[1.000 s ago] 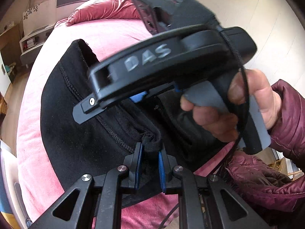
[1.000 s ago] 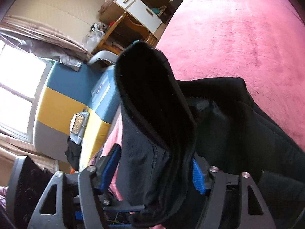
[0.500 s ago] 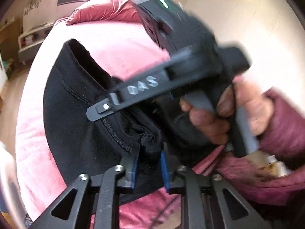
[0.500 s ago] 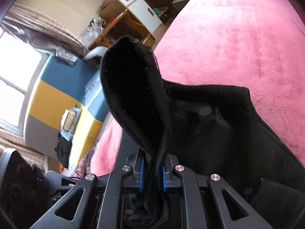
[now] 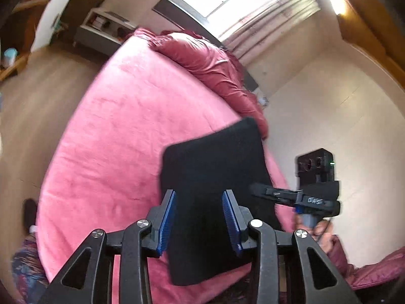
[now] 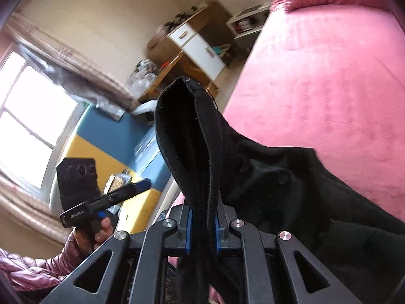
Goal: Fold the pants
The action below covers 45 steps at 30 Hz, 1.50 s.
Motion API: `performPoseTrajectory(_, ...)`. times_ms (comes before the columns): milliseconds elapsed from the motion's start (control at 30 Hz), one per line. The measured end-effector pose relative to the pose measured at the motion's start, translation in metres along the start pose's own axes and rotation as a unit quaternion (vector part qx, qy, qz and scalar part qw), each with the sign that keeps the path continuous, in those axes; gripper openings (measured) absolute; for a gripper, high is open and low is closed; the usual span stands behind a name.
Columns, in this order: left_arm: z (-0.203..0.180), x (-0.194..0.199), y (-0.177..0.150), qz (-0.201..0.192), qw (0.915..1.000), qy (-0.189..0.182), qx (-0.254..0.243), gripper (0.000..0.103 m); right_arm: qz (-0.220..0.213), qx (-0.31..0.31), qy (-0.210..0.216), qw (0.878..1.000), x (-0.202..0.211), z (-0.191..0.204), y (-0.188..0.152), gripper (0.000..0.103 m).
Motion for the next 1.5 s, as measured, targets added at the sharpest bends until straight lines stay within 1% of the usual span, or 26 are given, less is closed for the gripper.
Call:
performPoseTrajectory(67,0.005,-0.004,-0.002,0.010,0.9998,0.016,0.002,0.038,-0.015,-0.013,0.001,1.000,0.016,-0.006,-0.001,0.013)
performPoseTrajectory(133,0.006,-0.014,-0.006,0.024,0.9995,0.021,0.000,0.038,-0.035,-0.022,-0.003,0.999,0.036,-0.011,-0.003,0.013)
performPoseTrajectory(200,0.003,-0.028,-0.010,0.043,0.9986,0.028,-0.015,0.038,-0.054,-0.028,-0.004,0.998,0.052,-0.013,-0.006,0.013)
performPoseTrajectory(300,-0.006,-0.053,-0.021,0.071,0.9968,0.020,-0.029,0.039,-0.077,-0.052,-0.012,0.996,0.082,-0.027,-0.018,0.013)
performPoseTrajectory(367,-0.015,-0.074,-0.027,0.093,0.9946,0.012,-0.043,0.039,-0.084,-0.073,-0.031,0.993,0.093,-0.044,-0.029,0.013)
performPoseTrajectory(433,-0.023,-0.093,-0.035,0.114,0.9920,0.006,-0.054,0.039,-0.084,-0.103,-0.055,0.990,0.102,-0.069,-0.044,0.013)
performPoseTrajectory(533,-0.036,-0.120,-0.052,0.151,0.9862,-0.011,-0.068,0.039,-0.082,-0.141,-0.092,0.982,0.111,-0.107,-0.065,0.013)
performPoseTrajectory(633,-0.048,-0.146,-0.072,0.191,0.9783,-0.031,-0.073,0.039,-0.080,-0.177,-0.118,0.974,0.116,-0.143,-0.082,0.013)
performPoseTrajectory(800,-0.060,-0.181,-0.105,0.248,0.9642,-0.044,-0.083,0.039,-0.070,-0.224,-0.163,0.958,0.116,-0.201,-0.105,0.013)
performPoseTrajectory(900,-0.062,-0.196,-0.121,0.275,0.9567,-0.042,-0.086,0.039,-0.063,-0.243,-0.182,0.951,0.113,-0.228,-0.114,0.013)
performPoseTrajectory(933,-0.060,-0.202,-0.127,0.284,0.9544,-0.035,-0.084,0.039,-0.057,-0.249,-0.188,0.949,0.109,-0.239,-0.117,0.013)
performPoseTrajectory(1000,-0.059,-0.208,-0.132,0.291,0.9527,-0.024,-0.083,0.039,-0.054,-0.258,-0.192,0.945,0.104,-0.253,-0.119,0.013)
performPoseTrajectory(1067,-0.060,-0.213,-0.132,0.294,0.9523,-0.017,-0.081,0.039,-0.056,-0.263,-0.188,0.945,0.099,-0.263,-0.119,0.013)
performPoseTrajectory(1100,-0.059,-0.213,-0.130,0.294,0.9526,-0.017,-0.078,0.039,-0.057,-0.265,-0.185,0.944,0.098,-0.265,-0.119,0.014)
performPoseTrajectory(1167,-0.064,-0.208,-0.126,0.286,0.9550,-0.025,-0.075,0.039,-0.062,-0.274,-0.168,0.945,0.103,-0.266,-0.120,0.018)
performPoseTrajectory(1233,-0.066,-0.203,-0.121,0.273,0.9586,-0.036,-0.072,0.039,-0.075,-0.280,-0.169,0.942,0.119,-0.267,-0.127,0.028)
performPoseTrajectory(1300,-0.068,-0.200,-0.116,0.265,0.9608,-0.041,-0.070,0.039,-0.088,-0.284,-0.183,0.937,0.136,-0.263,-0.136,0.048)
performPoseTrajectory(1333,-0.067,-0.196,-0.113,0.262,0.9616,-0.040,-0.072,0.039,-0.095,-0.289,-0.184,0.935,0.147,-0.260,-0.141,0.049)
performPoseTrajectory(1400,-0.068,-0.194,-0.108,0.257,0.9619,-0.038,-0.084,0.039,-0.101,-0.293,-0.183,0.933,0.166,-0.250,-0.153,0.049)
performPoseTrajectory(1433,-0.068,-0.195,-0.106,0.255,0.9621,-0.038,-0.089,0.039,-0.103,-0.292,-0.180,0.934,0.174,-0.241,-0.160,0.049)
performPoseTrajectory(1500,-0.072,-0.195,-0.102,0.251,0.9622,-0.045,-0.095,0.039,-0.099,-0.293,-0.160,0.938,0.181,-0.223,-0.167,0.048)
Point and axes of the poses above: each gripper's, at about its wrist camera, not at the fingertips, and x roughly against the way its jaws point, z to its left, y to its top, the point moved 7 cm from there along -x, roughly the way its jaws point, and after that the axes turned 13 degrees about -y, right-handed, at the moved point
